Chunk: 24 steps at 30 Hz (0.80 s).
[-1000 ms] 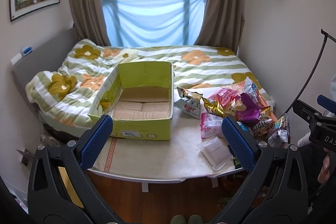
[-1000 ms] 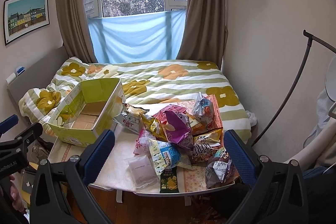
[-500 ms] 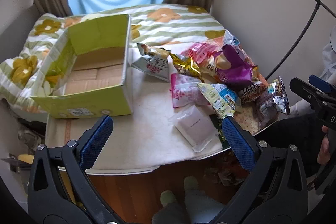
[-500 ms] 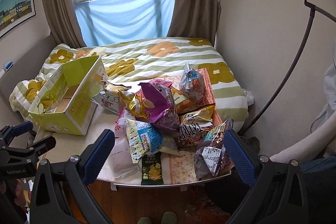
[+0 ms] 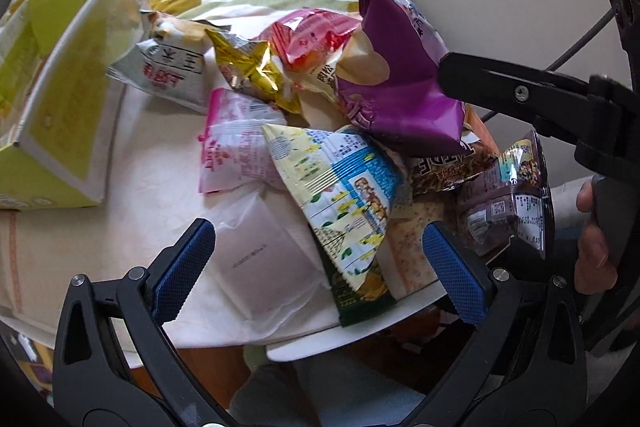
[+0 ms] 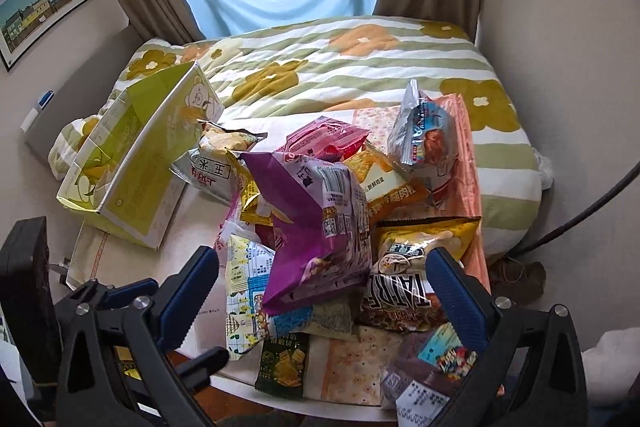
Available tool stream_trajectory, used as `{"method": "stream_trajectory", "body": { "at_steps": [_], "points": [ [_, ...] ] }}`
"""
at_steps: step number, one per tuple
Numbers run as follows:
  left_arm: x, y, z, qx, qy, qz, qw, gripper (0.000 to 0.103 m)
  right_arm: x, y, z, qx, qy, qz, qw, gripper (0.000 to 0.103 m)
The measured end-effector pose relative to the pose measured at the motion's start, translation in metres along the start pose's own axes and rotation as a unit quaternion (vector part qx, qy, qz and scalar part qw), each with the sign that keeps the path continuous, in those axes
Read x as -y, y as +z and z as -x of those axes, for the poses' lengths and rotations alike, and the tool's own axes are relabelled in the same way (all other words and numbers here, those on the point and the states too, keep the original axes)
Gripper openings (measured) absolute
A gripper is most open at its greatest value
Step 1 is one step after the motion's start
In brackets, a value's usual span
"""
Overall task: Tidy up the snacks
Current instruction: 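Grasp the blue-white triangular bag with left tool while right tool grasps the purple bag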
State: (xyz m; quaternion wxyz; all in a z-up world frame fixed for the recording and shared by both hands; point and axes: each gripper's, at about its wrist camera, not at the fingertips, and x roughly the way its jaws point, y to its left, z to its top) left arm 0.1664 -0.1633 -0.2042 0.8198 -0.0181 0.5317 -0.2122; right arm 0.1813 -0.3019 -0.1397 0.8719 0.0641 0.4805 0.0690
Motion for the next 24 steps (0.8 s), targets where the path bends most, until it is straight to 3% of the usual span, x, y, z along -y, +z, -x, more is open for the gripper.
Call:
{"method": "stream_trajectory", "body": {
  "at_steps": [7,10,12,18,20,24],
  "points": [
    [0.013,0.014,-0.039,-0.014,-0.012,0.022,0.9996,0.102,0.015,0.015,-0.049,-0.046,0.036,-0.006,0.998,0.102],
    [0.013,0.016,-0.053,-0.017,-0.014,0.036,0.9991,0.102,0.023,0.018,-0.066,-0.065,0.052,-0.010,0.997,0.093],
    [0.011,0.018,-0.059,-0.021,-0.020,0.046,0.9985,0.098,0.026,0.020,-0.074,-0.075,0.060,-0.011,0.995,0.086],
    [0.011,0.022,-0.079,-0.033,-0.031,0.059,0.9972,0.083,0.031,0.022,-0.084,-0.087,0.086,-0.018,0.992,0.084],
    [0.011,0.023,-0.084,-0.034,-0.046,0.066,0.9962,0.072,0.033,0.022,-0.087,-0.091,0.103,-0.025,0.990,0.080],
    [0.012,0.019,-0.087,-0.035,-0.045,0.065,0.9963,0.062,0.030,0.023,-0.091,-0.097,0.118,-0.023,0.988,0.073]
  ]
}}
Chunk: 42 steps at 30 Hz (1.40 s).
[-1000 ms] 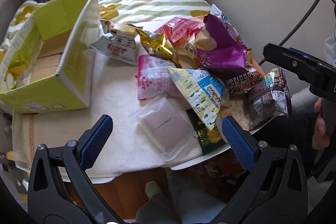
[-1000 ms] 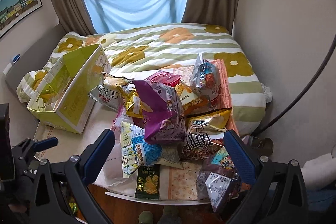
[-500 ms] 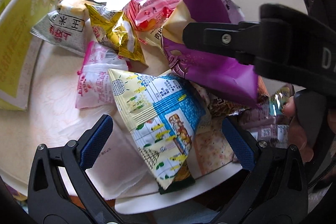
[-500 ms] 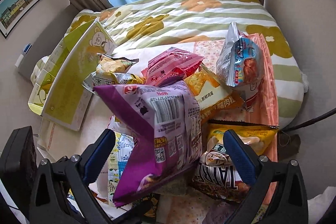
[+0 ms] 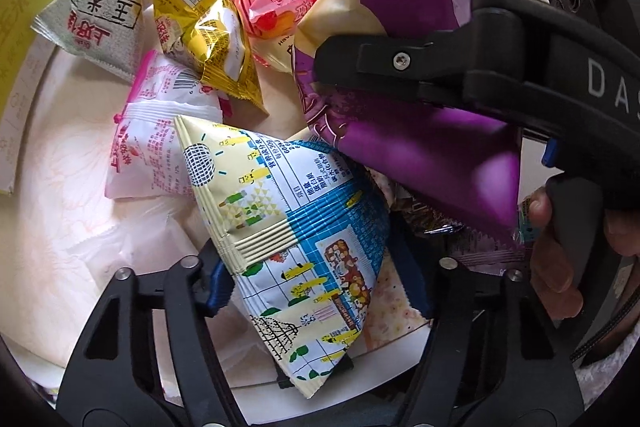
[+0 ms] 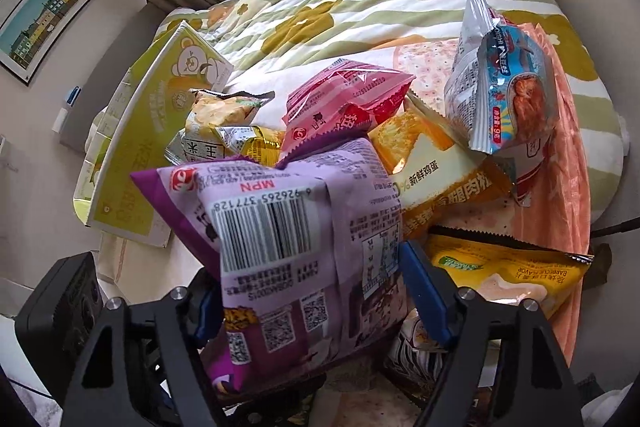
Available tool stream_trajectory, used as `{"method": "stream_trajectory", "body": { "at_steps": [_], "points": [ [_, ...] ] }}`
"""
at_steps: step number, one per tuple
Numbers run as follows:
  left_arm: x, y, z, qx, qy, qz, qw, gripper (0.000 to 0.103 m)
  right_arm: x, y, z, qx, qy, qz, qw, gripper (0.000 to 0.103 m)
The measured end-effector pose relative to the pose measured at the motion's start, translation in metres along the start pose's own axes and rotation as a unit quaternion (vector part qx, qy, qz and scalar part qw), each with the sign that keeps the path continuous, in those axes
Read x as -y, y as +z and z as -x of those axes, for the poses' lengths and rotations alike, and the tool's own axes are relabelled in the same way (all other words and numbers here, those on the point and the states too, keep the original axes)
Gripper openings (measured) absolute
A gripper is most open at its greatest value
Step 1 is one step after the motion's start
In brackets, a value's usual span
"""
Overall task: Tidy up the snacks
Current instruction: 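Grasp the blue-white triangular bag with left tool while right tool grasps the purple bag, then carry the blue-white bag into the box and release it with left tool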
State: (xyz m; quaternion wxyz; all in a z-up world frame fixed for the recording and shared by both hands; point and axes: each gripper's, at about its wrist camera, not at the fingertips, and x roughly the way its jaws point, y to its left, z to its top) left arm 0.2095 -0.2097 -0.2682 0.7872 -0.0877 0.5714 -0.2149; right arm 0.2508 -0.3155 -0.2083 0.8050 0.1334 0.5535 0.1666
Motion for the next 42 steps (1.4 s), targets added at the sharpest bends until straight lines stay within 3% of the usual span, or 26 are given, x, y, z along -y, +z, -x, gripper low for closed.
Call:
{"method": "stream_trajectory", "body": {
  "at_steps": [6,17,30,34,42],
  "points": [
    [-0.005,-0.007,0.013,0.004,0.003,-0.006,1.0000,0.052,0.001,-0.002,0.006,0.004,0.019,-0.007,1.000,0.059],
    [-0.005,-0.014,0.055,0.037,0.017,-0.024,0.9989,0.048,-0.013,0.003,0.043,0.045,0.033,-0.006,0.998,0.056],
    [-0.018,-0.011,0.155,0.143,0.052,-0.017,0.9882,0.048,-0.060,0.020,0.102,0.106,0.035,0.042,0.993,0.056],
    [-0.038,0.000,0.185,0.181,0.066,-0.005,0.9813,0.048,-0.085,0.029,0.106,0.117,0.036,0.060,0.991,0.056],
    [-0.121,0.025,0.246,0.223,0.084,0.009,0.9712,0.048,-0.160,0.047,0.083,0.138,0.038,0.078,0.987,0.056]
  ]
}}
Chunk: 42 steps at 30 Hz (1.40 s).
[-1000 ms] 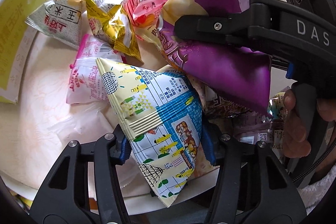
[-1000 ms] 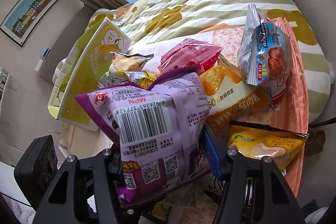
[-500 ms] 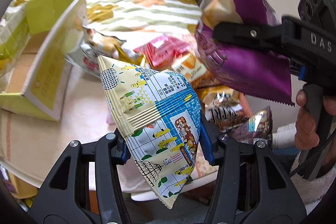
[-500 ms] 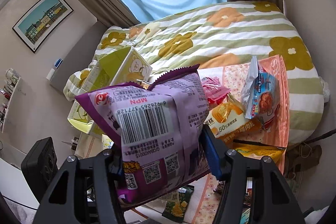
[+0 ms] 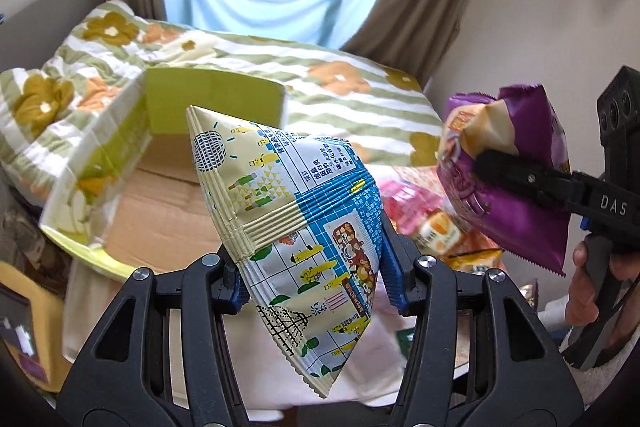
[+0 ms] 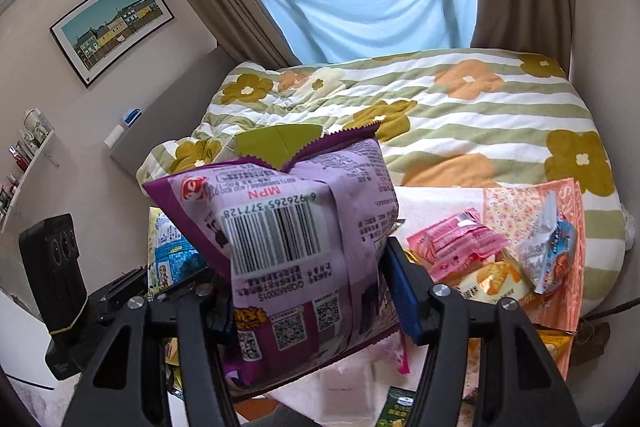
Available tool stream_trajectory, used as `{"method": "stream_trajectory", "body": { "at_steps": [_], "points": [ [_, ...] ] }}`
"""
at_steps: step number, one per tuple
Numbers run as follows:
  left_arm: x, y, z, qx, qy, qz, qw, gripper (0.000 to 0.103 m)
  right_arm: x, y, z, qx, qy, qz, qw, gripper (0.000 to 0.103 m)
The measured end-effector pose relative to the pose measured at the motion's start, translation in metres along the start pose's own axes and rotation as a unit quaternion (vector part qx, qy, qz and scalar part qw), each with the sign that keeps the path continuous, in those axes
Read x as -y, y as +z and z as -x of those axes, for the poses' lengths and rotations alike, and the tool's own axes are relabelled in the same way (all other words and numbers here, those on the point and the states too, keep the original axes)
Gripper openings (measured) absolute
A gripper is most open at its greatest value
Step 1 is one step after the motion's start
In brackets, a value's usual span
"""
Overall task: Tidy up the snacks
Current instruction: 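Carry the blue-white bag into the box and release it with left tool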
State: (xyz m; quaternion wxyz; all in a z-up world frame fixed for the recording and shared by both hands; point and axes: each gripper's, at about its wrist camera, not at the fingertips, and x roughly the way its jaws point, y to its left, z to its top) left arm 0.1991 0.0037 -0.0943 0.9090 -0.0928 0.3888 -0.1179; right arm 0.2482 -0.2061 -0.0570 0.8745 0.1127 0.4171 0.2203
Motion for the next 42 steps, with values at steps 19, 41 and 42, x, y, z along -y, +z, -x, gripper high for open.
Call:
{"method": "stream_trajectory", "body": {
  "at_steps": [19,41,42],
  "points": [
    [-0.196,0.074,-0.046,-0.099,-0.016,-0.070,0.9925,0.048,-0.133,0.011,-0.131,-0.027,-0.056,-0.044,0.997,0.056],
    [-0.199,0.050,-0.046,-0.103,0.011,-0.069,0.9922,0.102,-0.138,0.002,-0.167,-0.062,-0.061,0.020,0.996,0.056],
    [-0.200,0.049,-0.043,-0.101,0.013,-0.068,0.9925,0.102,-0.140,0.002,-0.168,-0.062,-0.062,0.023,0.996,0.056]
  ]
}}
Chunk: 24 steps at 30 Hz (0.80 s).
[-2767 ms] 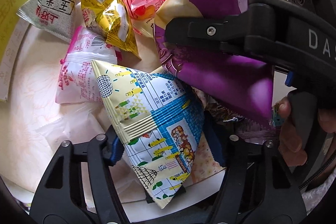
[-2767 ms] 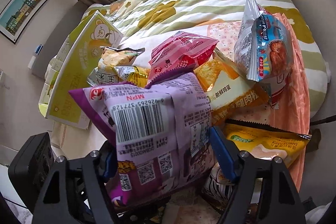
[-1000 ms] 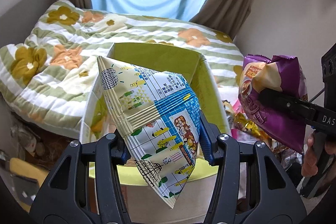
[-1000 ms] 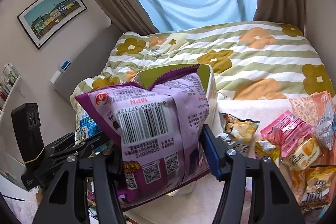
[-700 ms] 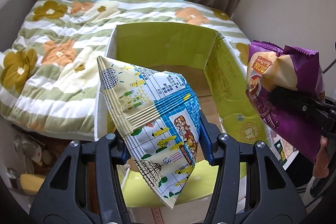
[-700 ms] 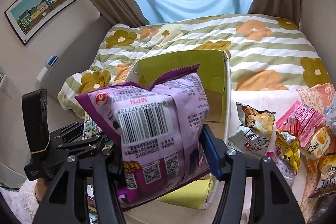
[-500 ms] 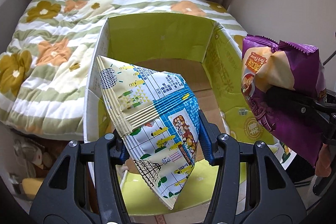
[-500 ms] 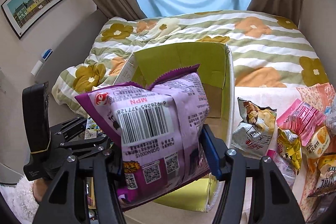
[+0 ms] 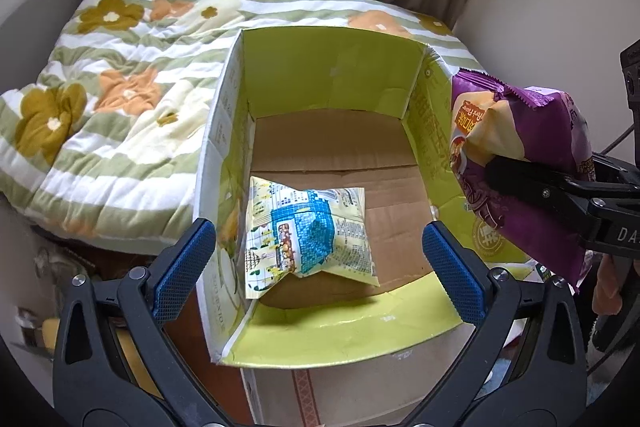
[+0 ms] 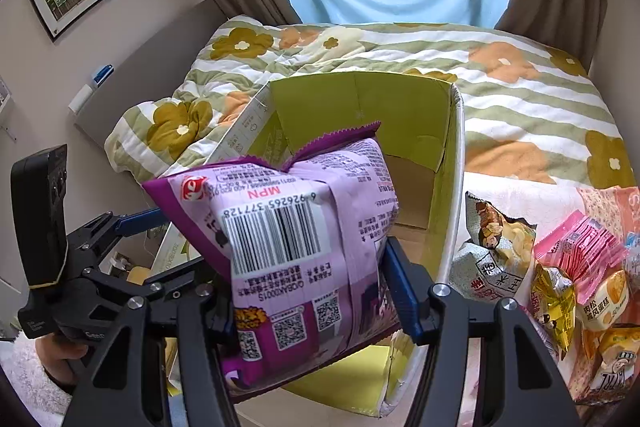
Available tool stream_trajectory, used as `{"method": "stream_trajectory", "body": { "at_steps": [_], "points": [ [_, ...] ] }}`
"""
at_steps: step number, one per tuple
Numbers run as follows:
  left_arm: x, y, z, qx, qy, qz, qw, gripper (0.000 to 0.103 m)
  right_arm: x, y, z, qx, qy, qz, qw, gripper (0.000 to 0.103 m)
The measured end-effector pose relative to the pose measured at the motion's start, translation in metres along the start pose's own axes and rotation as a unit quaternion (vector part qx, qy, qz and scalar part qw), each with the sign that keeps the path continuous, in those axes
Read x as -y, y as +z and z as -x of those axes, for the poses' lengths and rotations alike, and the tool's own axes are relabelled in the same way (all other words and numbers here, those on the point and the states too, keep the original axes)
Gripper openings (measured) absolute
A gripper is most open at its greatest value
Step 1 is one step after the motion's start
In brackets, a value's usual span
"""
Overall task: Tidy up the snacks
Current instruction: 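Lower the purple bag into the box and open the right tool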
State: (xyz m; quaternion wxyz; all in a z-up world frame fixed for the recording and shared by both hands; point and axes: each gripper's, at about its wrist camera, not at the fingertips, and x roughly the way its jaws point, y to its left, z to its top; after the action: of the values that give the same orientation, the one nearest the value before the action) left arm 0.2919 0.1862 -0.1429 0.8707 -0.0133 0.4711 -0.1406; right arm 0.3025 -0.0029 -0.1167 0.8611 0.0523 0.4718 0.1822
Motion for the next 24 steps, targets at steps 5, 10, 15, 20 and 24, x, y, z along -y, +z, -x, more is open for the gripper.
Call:
{"method": "stream_trajectory", "body": {
  "at_steps": [5,10,15,20,24],
  "points": [
    [-0.002,-0.006,0.011,0.009,0.009,0.003,0.9999,0.102,-0.014,0.004,-0.003,0.005,-0.015,0.044,0.999,0.056],
    [-0.008,-0.009,0.018,0.011,0.016,0.010,0.9998,0.102,-0.020,0.004,-0.023,-0.015,-0.030,0.069,0.997,0.056],
    [-0.016,-0.013,0.024,0.012,0.026,0.017,0.9994,0.102,-0.022,-0.001,-0.039,-0.029,-0.035,0.081,0.996,0.069],
    [-0.021,-0.016,0.024,0.006,0.028,0.022,0.9993,0.102,-0.017,-0.010,-0.037,-0.008,-0.038,0.067,0.997,0.103],
    [-0.023,-0.019,0.026,0.007,0.028,0.026,0.9992,0.102,-0.011,-0.021,-0.029,0.009,-0.032,0.048,0.998,0.103]
  ]
}}
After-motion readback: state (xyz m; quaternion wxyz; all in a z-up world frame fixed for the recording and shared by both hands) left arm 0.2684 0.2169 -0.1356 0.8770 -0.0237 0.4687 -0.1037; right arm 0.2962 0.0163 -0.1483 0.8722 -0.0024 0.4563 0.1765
